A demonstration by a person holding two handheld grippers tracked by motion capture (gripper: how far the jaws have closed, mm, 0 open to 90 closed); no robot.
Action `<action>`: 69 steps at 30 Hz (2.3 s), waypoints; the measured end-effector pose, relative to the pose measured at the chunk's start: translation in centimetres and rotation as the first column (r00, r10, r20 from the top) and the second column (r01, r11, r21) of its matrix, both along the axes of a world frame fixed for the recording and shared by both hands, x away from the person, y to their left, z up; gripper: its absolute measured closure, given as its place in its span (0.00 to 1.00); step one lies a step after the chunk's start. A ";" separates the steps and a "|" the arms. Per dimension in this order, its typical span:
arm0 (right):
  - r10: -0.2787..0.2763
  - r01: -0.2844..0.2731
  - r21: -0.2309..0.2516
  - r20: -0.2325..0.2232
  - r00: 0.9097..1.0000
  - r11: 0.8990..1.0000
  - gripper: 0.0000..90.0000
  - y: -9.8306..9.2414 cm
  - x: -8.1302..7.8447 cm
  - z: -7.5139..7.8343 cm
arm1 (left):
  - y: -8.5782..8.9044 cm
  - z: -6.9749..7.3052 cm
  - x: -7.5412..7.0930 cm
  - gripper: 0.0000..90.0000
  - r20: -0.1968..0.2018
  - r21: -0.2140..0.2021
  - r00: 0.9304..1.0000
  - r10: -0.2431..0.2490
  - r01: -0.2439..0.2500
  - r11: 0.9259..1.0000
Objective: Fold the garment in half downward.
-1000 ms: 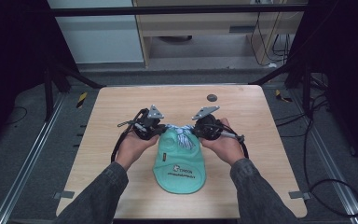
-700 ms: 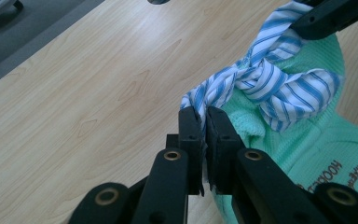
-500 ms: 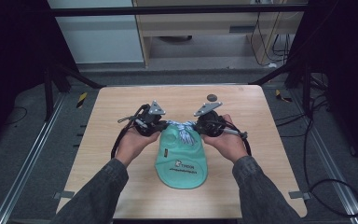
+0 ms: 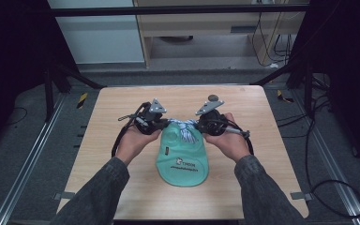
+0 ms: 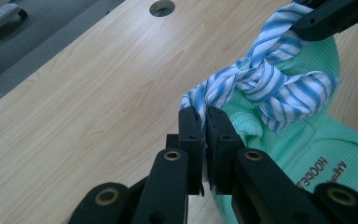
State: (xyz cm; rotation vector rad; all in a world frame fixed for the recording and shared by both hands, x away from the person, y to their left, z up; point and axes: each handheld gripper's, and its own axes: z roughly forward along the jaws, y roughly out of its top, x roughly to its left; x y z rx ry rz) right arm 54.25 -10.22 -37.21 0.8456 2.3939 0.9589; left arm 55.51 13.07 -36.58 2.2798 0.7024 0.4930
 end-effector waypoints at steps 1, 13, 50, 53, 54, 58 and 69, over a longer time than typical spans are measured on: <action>0.001 -0.001 0.003 0.000 1.000 1.000 0.92 0.0 0.0 0.0 | 0.0 0.0 0.0 0.95 0.001 0.000 1.000 0.000 0.000 1.000; 0.003 -0.003 -0.029 0.004 1.000 1.000 0.92 0.2 1.2 -1.0 | 0.0 -1.1 1.4 0.95 -0.009 -0.011 1.000 0.004 -0.004 1.000; -0.022 0.023 -0.037 0.022 1.000 0.999 0.92 0.2 3.2 -2.3 | -0.6 -1.8 3.3 0.95 0.015 -0.010 1.000 0.011 -0.011 1.000; -0.022 0.023 -0.034 0.027 0.999 0.999 0.92 0.2 3.0 -2.4 | -0.6 -1.9 3.0 0.95 0.020 -0.015 1.000 0.010 -0.009 1.000; -0.023 0.024 -0.034 0.027 0.999 0.999 0.92 0.2 2.9 -2.4 | -0.6 -2.0 2.9 0.95 0.022 -0.016 1.000 0.009 -0.009 1.000; -0.018 0.019 -0.031 0.026 0.999 0.999 0.91 0.1 2.4 -2.7 | -0.6 -2.3 2.3 0.94 0.030 -0.010 1.000 0.003 -0.003 1.000; -0.017 0.018 -0.025 0.020 1.000 1.000 0.92 0.1 2.0 -3.2 | -0.4 -3.2 2.2 0.94 0.018 -0.029 1.000 0.006 -0.005 1.000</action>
